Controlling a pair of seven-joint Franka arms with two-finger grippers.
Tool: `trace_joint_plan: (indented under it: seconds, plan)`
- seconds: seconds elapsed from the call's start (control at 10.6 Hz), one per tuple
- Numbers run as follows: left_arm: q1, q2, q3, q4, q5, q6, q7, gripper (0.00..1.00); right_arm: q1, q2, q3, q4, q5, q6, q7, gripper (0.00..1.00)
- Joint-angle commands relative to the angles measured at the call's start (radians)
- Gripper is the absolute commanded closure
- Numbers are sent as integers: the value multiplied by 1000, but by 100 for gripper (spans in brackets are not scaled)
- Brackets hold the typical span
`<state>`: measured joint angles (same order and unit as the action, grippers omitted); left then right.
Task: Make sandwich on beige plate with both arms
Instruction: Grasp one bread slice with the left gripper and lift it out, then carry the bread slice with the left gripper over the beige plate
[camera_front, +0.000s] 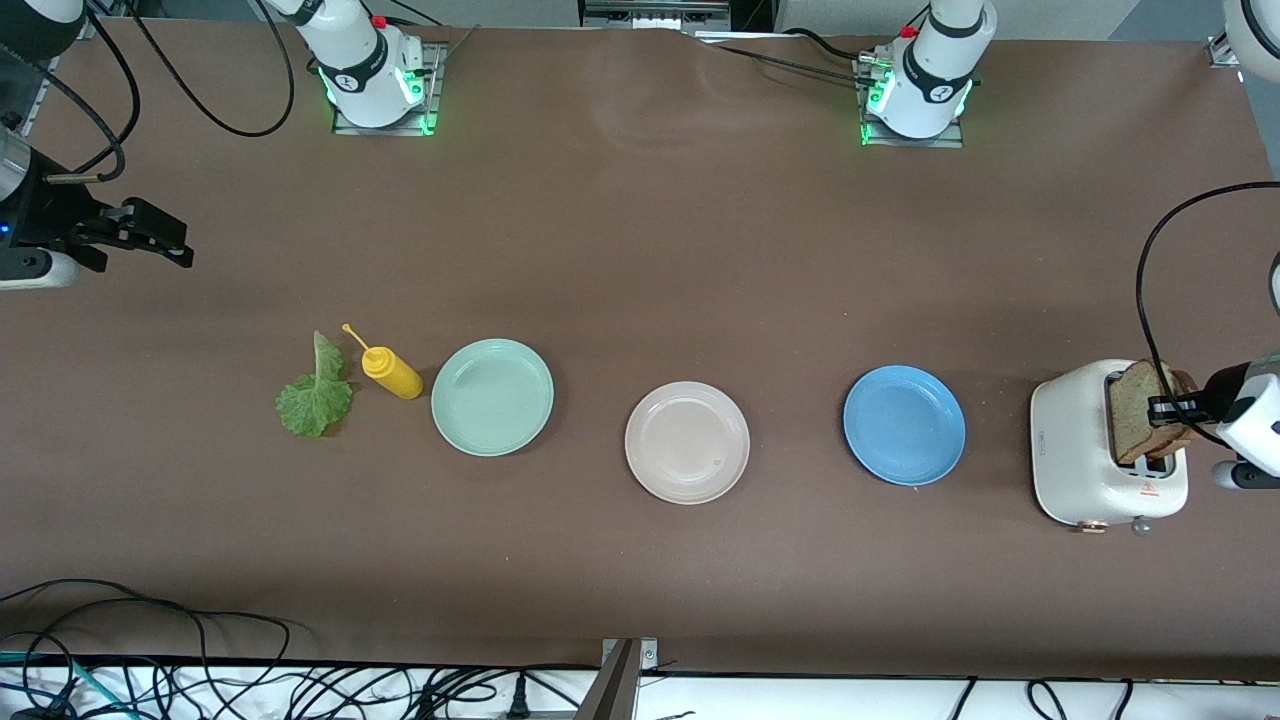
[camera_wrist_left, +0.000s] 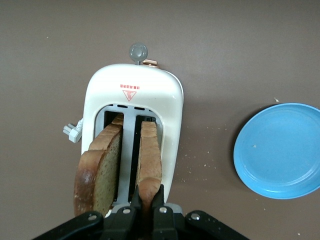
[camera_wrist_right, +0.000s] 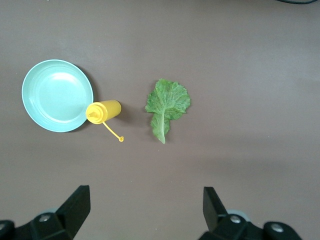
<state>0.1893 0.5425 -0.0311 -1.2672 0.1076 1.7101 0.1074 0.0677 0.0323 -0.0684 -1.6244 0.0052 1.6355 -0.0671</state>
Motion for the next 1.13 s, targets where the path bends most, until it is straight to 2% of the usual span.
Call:
trace_joint_plan:
  seconds: [0.0, 0.38, 0.66, 0.75, 1.04]
  plan:
    - [-7, 1, -9, 75, 1, -82, 8, 100, 1, -2, -1, 12, 2, -9, 6, 0]
    - [9, -3, -9, 83, -288, -128, -101, 100, 4, 0, -1, 12, 2, -9, 7, 0]
    - [-5, -1, -7, 66, -634, -129, -343, 100, 7, 0, -1, 12, 2, -8, 7, 0]
    - [-22, 5, -12, 54, -742, -129, -357, 100, 9, 0, -1, 12, 2, -9, 9, 0]
    - [-92, 43, -13, 14, -949, -125, -394, 100, 9, 0, 1, 12, 2, -9, 9, 0]
